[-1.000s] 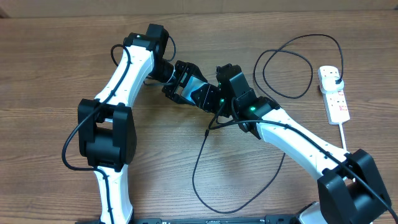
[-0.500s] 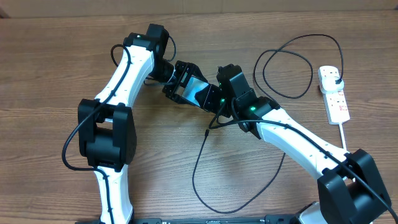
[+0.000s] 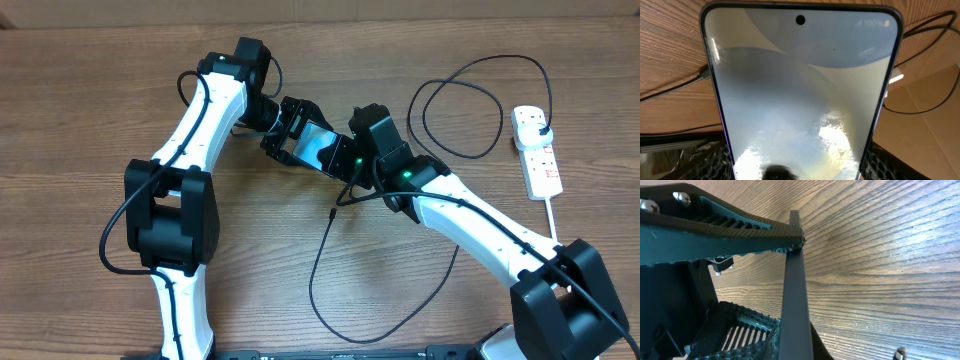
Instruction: Plug charger to phone and switch on socket
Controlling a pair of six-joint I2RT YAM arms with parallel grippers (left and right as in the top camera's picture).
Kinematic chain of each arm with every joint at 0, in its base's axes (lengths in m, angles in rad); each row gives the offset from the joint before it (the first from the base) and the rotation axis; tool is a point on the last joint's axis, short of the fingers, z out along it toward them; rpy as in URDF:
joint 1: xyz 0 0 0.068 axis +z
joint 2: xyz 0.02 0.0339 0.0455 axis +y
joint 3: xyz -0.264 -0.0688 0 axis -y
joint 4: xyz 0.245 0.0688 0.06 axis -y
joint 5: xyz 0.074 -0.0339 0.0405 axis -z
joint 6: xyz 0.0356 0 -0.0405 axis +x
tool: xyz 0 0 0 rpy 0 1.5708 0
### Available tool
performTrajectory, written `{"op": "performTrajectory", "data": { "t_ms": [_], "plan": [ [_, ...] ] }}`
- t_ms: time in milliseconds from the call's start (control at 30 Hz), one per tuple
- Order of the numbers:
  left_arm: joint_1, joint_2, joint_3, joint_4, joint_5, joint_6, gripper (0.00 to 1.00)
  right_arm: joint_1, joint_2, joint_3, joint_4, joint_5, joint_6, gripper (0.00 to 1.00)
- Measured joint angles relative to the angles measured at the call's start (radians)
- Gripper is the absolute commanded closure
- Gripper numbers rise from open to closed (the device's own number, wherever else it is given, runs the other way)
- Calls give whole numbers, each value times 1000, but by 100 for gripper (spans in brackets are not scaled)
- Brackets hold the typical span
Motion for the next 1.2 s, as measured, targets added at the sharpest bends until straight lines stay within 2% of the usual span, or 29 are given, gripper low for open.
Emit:
{"op": "performTrajectory", "data": {
  "t_ms": [67,133,367,533,767,900,1033,1200],
  "plan": [
    [0,0,1,0,0,-1,7,-5,1,0,3,-5,0,96],
    [0,0,3,1,0,-5,0,-12,1,0,11,-11,9,96],
    [-8,0,5,29,31,-3,0,-57,1,0,28,-90,24,96],
    [-7,0,6,126,37,43,0,-89,1,0,29,-135,34,96],
    [7,0,5,303,124,212,0,-167,-22,2,37,-151,56,96],
    [39,0,3,511,264,344,2,-229,-76,11,66,-160,90,96],
    [52,0,4,607,343,393,6,-254,-95,12,124,-187,171,96],
    [57,0,5,645,373,361,8,-256,-95,12,208,-183,391,96]
  ]
}}
